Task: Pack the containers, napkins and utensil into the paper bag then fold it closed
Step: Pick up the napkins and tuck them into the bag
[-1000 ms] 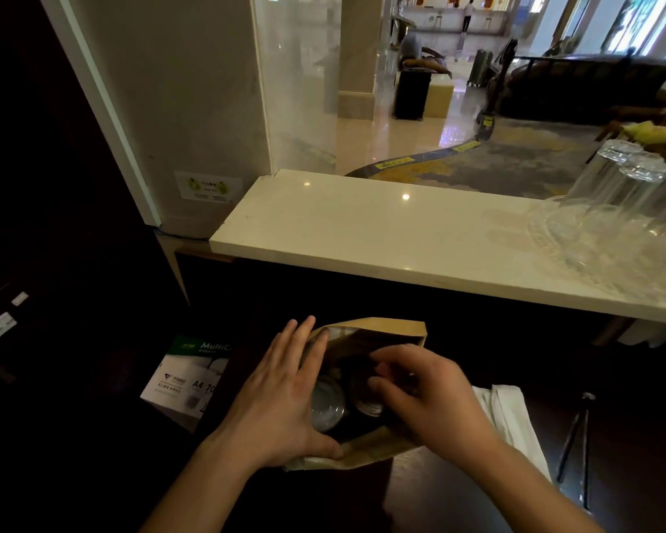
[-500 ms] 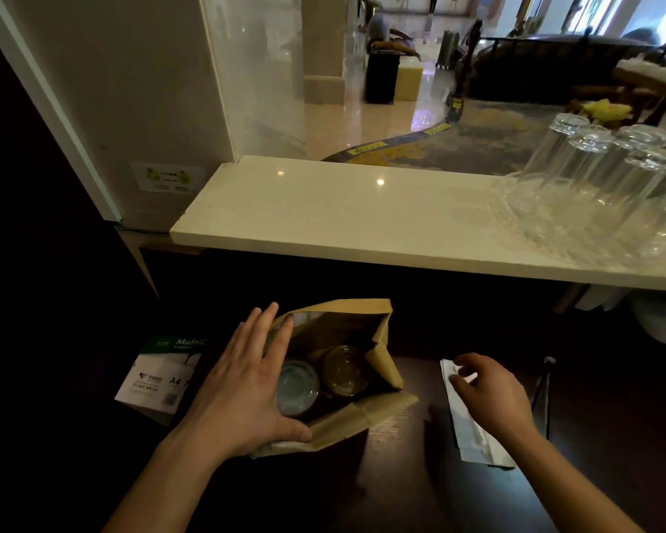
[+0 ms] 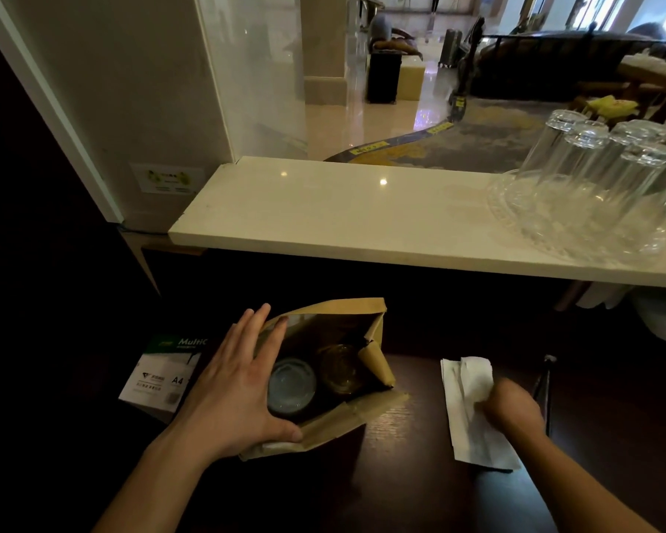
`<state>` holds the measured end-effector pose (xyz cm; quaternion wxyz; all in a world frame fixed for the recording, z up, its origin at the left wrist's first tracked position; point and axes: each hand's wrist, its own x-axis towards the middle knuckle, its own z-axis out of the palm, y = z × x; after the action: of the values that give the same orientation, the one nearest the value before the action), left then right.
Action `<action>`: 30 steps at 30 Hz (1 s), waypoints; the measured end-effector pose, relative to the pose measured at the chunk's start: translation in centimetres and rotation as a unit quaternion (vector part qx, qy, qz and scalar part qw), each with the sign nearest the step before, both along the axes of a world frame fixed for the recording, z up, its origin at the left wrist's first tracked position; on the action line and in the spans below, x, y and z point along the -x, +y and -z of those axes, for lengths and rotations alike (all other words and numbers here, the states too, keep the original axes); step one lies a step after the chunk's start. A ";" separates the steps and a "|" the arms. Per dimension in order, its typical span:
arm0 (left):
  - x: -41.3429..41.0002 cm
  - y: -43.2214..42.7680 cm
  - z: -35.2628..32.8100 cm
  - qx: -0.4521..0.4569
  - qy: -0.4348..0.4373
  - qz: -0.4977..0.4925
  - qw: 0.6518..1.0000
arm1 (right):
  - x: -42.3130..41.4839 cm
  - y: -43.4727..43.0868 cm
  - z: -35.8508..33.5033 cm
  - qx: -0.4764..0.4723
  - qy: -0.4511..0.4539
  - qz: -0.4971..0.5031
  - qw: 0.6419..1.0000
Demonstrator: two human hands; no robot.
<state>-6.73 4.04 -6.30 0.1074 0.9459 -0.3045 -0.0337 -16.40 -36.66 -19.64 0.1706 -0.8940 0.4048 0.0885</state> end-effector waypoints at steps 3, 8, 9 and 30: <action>0.1 0.1 0.0 0.002 0.003 -0.002 1.000 | 0.2 -0.3 0.3 -0.053 -0.025 0.011 0.998; -0.1 0.1 0.1 0.005 0.007 -0.004 1.000 | 0.2 0.7 -0.8 -0.127 -0.178 0.023 0.975; -0.1 0.1 0.1 0.008 0.008 -0.004 1.000 | 0.1 1.0 -1.5 -0.144 -0.214 0.025 0.966; -1.0 0.5 0.1 0.057 0.012 0.006 0.998 | -4.3 10.0 -21.9 -0.235 -0.481 -0.202 0.820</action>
<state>-5.76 4.49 -6.44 0.1641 0.9359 -0.3104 -0.0281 -12.11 -26.63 2.28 0.5267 -0.8175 0.0481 -0.2282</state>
